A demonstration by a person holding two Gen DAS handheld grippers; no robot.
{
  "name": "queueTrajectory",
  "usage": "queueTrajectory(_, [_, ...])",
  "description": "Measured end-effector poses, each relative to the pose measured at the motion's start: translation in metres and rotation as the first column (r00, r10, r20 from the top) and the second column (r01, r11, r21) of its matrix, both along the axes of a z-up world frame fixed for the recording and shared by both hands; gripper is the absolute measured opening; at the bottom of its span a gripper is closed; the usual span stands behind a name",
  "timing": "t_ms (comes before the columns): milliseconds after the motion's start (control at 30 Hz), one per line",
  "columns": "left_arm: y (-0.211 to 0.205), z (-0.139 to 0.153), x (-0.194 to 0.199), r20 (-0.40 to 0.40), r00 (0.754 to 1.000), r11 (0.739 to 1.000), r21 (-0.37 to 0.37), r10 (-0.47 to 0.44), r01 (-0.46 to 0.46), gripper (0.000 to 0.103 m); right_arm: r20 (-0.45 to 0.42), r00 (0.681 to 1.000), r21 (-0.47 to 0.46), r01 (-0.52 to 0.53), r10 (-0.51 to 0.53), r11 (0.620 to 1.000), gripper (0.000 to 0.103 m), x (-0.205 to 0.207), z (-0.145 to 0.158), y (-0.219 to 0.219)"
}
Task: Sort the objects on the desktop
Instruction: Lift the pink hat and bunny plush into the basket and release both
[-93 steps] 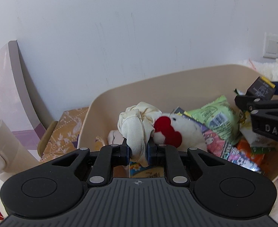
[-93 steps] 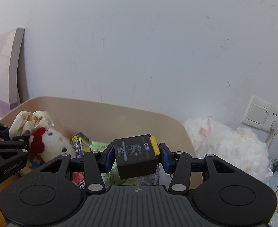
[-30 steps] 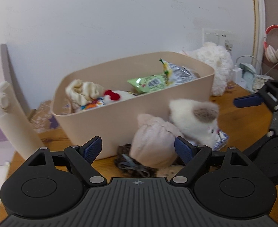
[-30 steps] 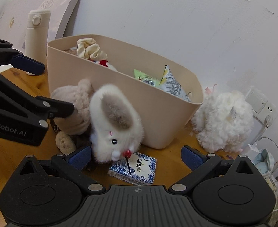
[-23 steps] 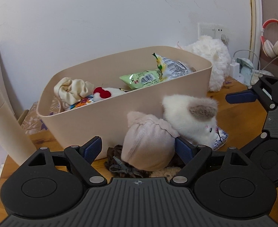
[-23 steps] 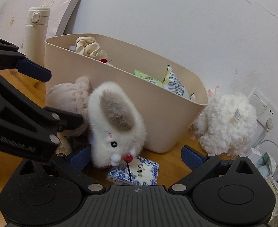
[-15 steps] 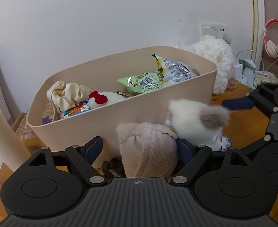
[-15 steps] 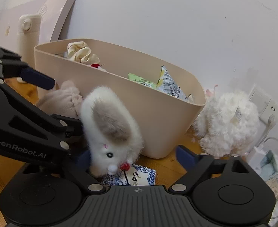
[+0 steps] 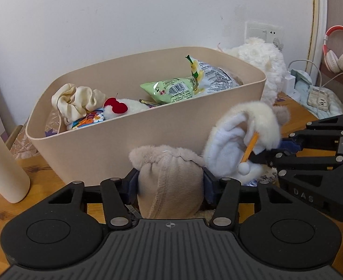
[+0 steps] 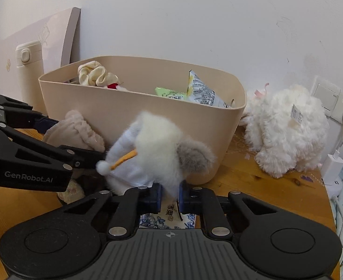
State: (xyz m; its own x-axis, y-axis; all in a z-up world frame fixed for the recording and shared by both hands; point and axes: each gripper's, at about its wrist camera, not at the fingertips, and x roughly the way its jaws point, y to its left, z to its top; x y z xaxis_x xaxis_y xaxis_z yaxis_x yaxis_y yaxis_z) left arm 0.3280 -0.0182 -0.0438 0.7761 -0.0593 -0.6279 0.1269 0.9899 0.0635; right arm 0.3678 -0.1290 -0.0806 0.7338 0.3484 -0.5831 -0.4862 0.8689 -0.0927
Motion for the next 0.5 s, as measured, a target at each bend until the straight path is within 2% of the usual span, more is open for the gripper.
queueTrajectory(100, [0.005, 0.003, -0.006, -0.004, 1.0, 1.0, -0.024, 0.007, -0.008, 0.054, 0.03, 1.0, 0.003, 0.004, -0.005, 1.0, 0.011, -0.008, 0.007, -0.001])
queueTrajectory(500, [0.025, 0.029, -0.033, 0.061, 0.996, 0.998, -0.02, 0.058, -0.057, 0.054, 0.154, 0.988, 0.008, -0.002, 0.001, 1.0, 0.009, -0.04, 0.046, -0.001])
